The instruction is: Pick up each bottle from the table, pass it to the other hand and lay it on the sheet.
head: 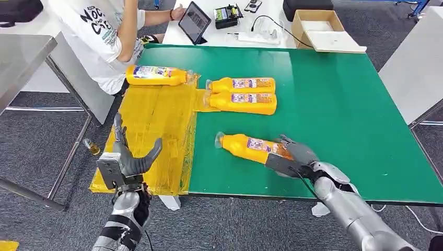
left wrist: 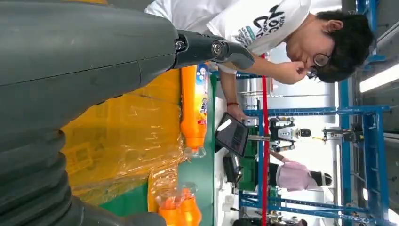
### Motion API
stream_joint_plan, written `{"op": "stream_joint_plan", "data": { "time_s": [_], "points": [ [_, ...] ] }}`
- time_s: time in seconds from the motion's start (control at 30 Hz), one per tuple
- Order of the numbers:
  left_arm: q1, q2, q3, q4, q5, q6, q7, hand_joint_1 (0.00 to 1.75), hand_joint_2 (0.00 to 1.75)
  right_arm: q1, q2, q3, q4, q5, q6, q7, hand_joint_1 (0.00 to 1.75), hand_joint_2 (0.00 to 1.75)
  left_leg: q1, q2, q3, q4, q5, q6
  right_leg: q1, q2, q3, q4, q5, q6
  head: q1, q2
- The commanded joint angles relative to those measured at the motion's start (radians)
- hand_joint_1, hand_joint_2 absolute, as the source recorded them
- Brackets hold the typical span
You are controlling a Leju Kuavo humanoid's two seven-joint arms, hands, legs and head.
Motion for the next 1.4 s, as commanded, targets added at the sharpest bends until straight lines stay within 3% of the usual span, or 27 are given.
{"op": "stream_joint_plan", "data": {
  "time_s": [0.03,0.4,0.53,0.67,0.87,1.13,1.27,1.4],
  "points": [
    [-0.05,0.007,-0.022,0.094,0.009,-0.013,-0.032,0.0,1.75,0.021,0.019,0.046,0.058,-0.027,-0.005,-0.023,1.75,1.75,0.001,0.0,0.004,-0.002,-0.001,0.001,0.002,-0.002,0.005,-0.002,-0.001,-0.002,0.0,0.0],
    [-0.051,0.004,-0.014,0.104,0.012,-0.027,-0.032,0.0,1.75,0.097,0.036,-0.044,-0.033,-0.065,-0.085,-0.052,1.75,1.75,0.0,0.0,0.003,-0.001,-0.001,0.001,0.001,-0.001,0.003,-0.001,-0.001,-0.002,0.0,0.0],
    [-0.033,-0.008,-0.004,0.073,0.024,-0.052,-0.023,0.0,1.75,0.216,0.159,-0.256,-0.221,-0.054,-0.32,-0.105,1.75,1.75,0.001,0.001,0.003,-0.002,-0.001,0.001,0.002,-0.001,0.004,-0.002,-0.001,-0.002,0.0,0.0],
    [-0.02,-0.008,-0.049,0.05,0.109,-0.163,0.066,0.0,1.75,0.333,0.31,-0.452,-0.537,-0.125,-0.594,-0.224,1.75,1.75,0.0,0.006,0.001,-0.001,-0.002,0.001,0.001,0.004,0.001,0.001,-0.001,-0.003,0.0,0.0],
    [-0.043,0.017,-0.148,0.064,0.162,-0.293,0.141,0.0,1.75,0.39,0.37,-0.54,-0.667,-0.222,-0.711,-0.369,1.75,1.75,0.001,-0.002,0.001,-0.001,-0.002,0.002,0.002,-0.004,0.003,0.0,-0.003,-0.003,0.0,0.0],
    [-0.034,0.039,-0.193,0.014,0.253,-0.414,0.193,0.0,1.75,0.39,0.386,-0.551,-0.628,-0.251,-0.733,-0.41,1.75,1.75,-0.001,0.001,-0.001,-0.001,-0.001,0.001,0.0,-0.001,0.0,0.0,-0.001,-0.002,0.0,0.0],
    [-0.037,0.063,-0.221,-0.015,0.321,-0.506,0.239,0.0,1.75,0.393,0.397,-0.51,-0.506,-0.256,-0.656,-0.429,1.75,1.75,0.0,0.002,0.0,-0.002,-0.001,0.001,0.001,0.0,0.001,-0.001,-0.001,-0.002,0.0,0.0],
    [-0.063,0.081,-0.252,0.025,0.391,-0.608,0.275,0.0,1.75,0.379,0.426,-0.431,-0.371,-0.229,-0.653,-0.454,1.75,1.75,0.0,0.003,0.002,-0.002,-0.001,0.001,0.001,0.001,0.002,-0.002,-0.001,-0.002,0.0,0.0]
  ]
}}
